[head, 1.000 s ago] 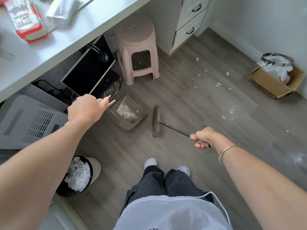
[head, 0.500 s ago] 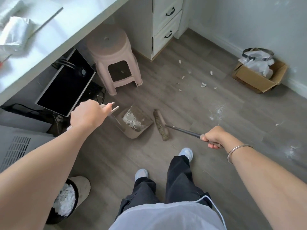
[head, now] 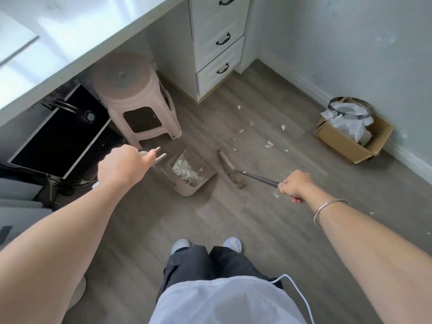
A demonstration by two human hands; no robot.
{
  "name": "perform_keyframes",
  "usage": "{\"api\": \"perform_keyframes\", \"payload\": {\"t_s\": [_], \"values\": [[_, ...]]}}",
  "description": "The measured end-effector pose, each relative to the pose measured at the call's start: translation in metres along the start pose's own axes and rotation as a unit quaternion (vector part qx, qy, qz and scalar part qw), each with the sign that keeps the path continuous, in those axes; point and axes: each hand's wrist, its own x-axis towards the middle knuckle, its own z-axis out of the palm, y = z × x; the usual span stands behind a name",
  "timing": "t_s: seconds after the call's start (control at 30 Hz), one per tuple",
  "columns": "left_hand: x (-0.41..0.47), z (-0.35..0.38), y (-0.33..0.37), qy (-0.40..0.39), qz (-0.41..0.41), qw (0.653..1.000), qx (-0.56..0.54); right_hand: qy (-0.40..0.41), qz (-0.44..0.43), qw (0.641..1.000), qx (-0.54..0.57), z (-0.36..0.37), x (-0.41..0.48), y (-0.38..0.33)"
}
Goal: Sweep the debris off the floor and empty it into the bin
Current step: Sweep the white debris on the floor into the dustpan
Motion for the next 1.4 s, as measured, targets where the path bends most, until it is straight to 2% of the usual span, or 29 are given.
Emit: {"api": "perform_keyframes", "payload": {"t_s": [0.37, 0.6, 0.93, 1.27, 1.4], "values": [[0.098, -0.017, 0.079, 0.011, 0.044, 0.999, 0.025, 0.0, -0.011, 0.999, -0.044, -0.079, 0.07, -0.067], [0.178, -0.039, 0.13, -0.005, 0.065, 0.998, 0.018, 0.002, 0.024, 1.0, 0.007, -0.12, 0.112, -0.118], [0.234, -0.057, 0.186, -0.002, 0.084, 0.996, 0.015, 0.0, 0.036, 0.997, 0.07, -0.154, 0.16, -0.151], [0.271, -0.062, 0.238, 0.002, 0.043, 0.999, 0.007, -0.033, 0.034, 0.996, 0.077, -0.213, 0.224, -0.178], [0.276, -0.064, 0.264, -0.004, 0.025, 1.0, 0.011, -0.067, 0.039, 0.99, 0.12, -0.234, 0.255, -0.182]]}}
